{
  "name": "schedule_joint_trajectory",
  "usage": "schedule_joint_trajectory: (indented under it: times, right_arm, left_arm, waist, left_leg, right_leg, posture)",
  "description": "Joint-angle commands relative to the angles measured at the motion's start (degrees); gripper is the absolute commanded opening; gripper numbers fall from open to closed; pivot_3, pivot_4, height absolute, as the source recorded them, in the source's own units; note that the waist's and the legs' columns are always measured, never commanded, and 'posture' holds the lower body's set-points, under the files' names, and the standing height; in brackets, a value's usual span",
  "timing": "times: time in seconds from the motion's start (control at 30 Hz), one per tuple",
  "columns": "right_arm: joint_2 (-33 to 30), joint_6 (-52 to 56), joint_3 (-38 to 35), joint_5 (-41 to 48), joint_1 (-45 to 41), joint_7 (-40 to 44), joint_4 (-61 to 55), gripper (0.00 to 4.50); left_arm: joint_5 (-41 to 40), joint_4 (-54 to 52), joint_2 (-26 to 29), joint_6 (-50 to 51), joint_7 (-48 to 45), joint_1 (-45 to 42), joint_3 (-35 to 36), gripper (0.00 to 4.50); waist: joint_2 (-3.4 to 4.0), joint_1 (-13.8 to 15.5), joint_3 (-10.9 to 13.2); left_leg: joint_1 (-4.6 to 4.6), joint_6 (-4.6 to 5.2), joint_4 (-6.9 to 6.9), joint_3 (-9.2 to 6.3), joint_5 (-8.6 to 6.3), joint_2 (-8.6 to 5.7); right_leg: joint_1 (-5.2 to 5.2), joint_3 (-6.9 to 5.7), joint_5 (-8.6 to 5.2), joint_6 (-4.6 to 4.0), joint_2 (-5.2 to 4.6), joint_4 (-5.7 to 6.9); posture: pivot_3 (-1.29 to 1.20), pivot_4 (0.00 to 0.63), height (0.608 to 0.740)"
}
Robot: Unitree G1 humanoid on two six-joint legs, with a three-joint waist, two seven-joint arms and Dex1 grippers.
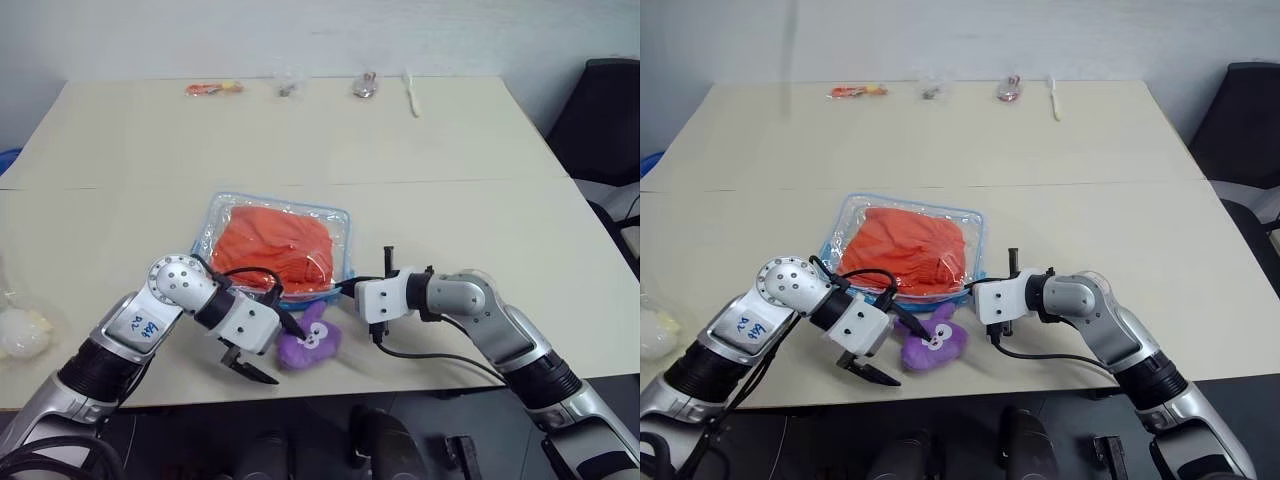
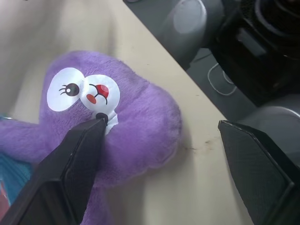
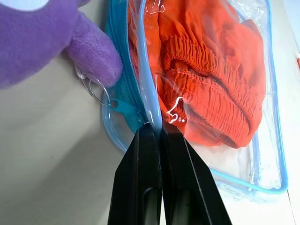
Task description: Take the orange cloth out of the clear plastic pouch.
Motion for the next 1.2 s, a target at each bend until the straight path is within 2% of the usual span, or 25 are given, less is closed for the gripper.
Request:
schedule_joint_trajectory:
  times: [0.03, 0.33, 0.73, 0.87, 1.0, 1.2]
  right_arm:
    - [-0.12, -0.26, -1.43, -0.05, -0.02, -0.18, -2.33, 0.00]
    - [-0.68, -1.25, -2.14, 1.26, 0.11, 0.55, -2.47, 0.00]
    - [-1.71, -2.89, -2.64, 0.16, 1.48, 0.21, -2.14, 0.00]
    - [-1.13, -2.61, -2.72, 1.12, 1.82, 0.39, -2.19, 0.00]
    - [-0.54, -1.84, -2.38, 1.70, 2.04, 0.72, -2.59, 0.99]
    - [-0.73, -2.47, -2.41, 0.92, 1.74, 0.10, -2.28, 3.07]
  left_arm:
    - [0.18, 0.50, -0.68, 0.38, 1.41, 0.39, 1.17, 2.88]
    - [-0.58, -0.58, 0.40, 3.72, 2.73, 1.00, 2.96, 0.07]
    - [-3.77, -3.73, 7.94, 10.45, 4.28, 5.90, 12.09, 0.03]
    - [-4.75, -4.12, 8.52, 11.39, 5.12, 6.96, 13.80, 0.03]
    - [-4.61, -5.48, 7.68, 11.66, 5.85, 7.08, 12.87, 0.00]
    - [-4.42, -4.76, 8.34, 11.03, 5.31, 7.06, 13.21, 0.00]
  waist:
    - [0.00, -0.02, 0.00]
    - [0.00, -0.08, 0.00]
    - [0.01, -0.13, 0.01]
    - [0.02, -0.03, 0.01]
    - [0.02, -0.13, 0.01]
    - [0.02, -0.15, 0.01]
  left_leg:
    - [0.00, 0.00, 0.00, 0.00, 0.00, 0.00]
    - [0.00, 0.01, 0.00, 0.00, 0.00, 0.00]
    - [0.00, 0.00, -0.02, -0.02, 0.00, 0.04]
    - [-0.01, 0.00, -0.02, -0.04, 0.00, 0.04]
    - [-0.02, 0.00, -0.02, -0.03, 0.00, 0.02]
    - [-0.01, 0.00, -0.02, -0.02, 0.00, 0.02]
  right_leg:
    - [0.00, 0.00, 0.00, 0.00, 0.00, 0.00]
    - [0.00, -0.01, 0.00, 0.00, 0.00, 0.01]
    - [0.00, -0.02, 0.00, 0.00, 0.00, -0.02]
    - [0.00, -0.04, 0.00, 0.00, -0.01, -0.02]
    - [0.00, -0.04, 0.00, 0.00, -0.01, -0.02]
    - [0.00, -0.03, 0.00, 0.00, 0.01, -0.02]
  posture:
    - [0.00, 0.150, 0.740]
    - [0.00, 0.150, 0.740]
    - [0.00, 0.150, 0.740]
    - [0.00, 0.150, 0.740]
    - [0.00, 0.150, 0.740]
    - [0.00, 0.150, 0.740]
